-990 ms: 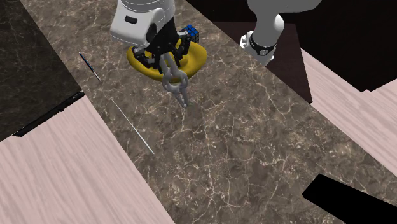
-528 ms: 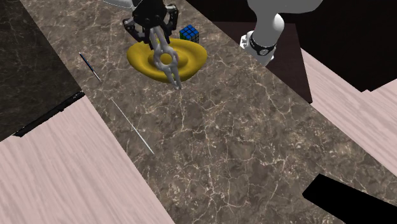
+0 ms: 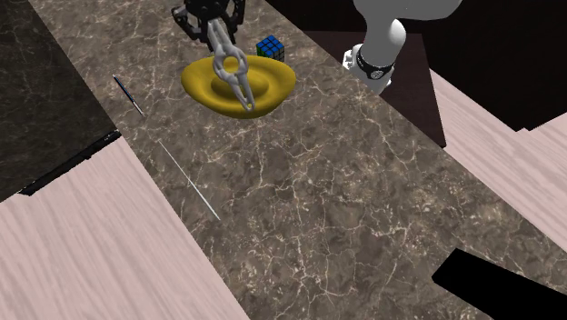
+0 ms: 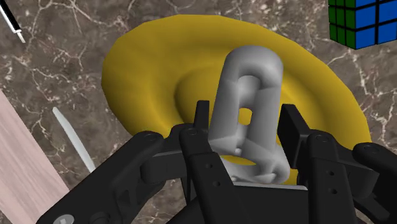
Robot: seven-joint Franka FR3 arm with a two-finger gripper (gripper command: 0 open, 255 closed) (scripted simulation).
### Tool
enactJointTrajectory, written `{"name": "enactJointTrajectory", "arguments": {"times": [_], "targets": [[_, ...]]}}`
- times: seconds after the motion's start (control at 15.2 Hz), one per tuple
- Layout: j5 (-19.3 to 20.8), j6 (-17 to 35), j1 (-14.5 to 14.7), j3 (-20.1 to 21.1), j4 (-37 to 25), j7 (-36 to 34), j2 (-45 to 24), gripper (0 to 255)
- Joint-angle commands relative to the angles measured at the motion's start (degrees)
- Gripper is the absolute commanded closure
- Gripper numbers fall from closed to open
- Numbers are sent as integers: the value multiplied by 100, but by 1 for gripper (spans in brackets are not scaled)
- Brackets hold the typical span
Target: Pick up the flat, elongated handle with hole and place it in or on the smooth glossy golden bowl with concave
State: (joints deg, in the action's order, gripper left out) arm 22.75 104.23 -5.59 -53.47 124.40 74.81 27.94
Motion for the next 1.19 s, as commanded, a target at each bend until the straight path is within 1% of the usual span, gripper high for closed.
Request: {"name": "enactJointTrajectory", "arguments": {"times": [0.0,0.66,1.12], "targets": [[10,162,22,-93,104,23,-50,255],[58,947,118,-476,658,51,-270,255],[58,947,119,-477,658,51,-270,255]]}}
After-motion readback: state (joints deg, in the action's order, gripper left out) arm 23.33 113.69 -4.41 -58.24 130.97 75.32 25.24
